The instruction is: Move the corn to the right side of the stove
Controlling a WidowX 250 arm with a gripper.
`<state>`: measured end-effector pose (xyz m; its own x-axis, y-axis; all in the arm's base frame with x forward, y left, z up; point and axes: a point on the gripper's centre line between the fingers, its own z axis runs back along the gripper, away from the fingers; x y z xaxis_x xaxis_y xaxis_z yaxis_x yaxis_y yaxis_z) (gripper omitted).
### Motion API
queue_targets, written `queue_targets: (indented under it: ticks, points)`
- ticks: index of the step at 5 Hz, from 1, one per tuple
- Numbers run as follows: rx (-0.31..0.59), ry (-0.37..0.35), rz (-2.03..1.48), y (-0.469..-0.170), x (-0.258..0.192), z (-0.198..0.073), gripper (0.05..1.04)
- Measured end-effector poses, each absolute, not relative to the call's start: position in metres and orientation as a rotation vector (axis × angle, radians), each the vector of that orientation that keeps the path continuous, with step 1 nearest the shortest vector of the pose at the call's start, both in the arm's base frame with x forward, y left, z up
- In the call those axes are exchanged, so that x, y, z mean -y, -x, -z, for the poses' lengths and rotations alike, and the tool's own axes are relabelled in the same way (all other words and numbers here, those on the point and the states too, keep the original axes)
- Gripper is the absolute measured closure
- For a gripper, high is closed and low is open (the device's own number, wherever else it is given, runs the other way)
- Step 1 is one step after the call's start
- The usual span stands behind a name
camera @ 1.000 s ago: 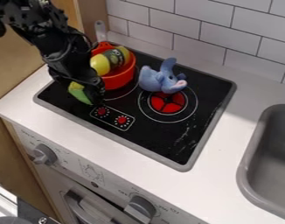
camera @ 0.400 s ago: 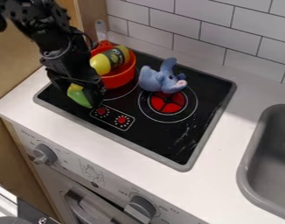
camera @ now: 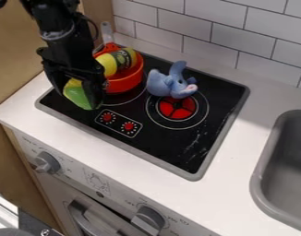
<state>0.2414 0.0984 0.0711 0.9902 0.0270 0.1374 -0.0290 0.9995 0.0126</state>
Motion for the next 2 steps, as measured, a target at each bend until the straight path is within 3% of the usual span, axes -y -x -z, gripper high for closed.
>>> queue_targets:
  ticks: [2]
  points:
    - [0.045, -0.021, -0.071, -0.238, -0.077, -0.101, 0.173]
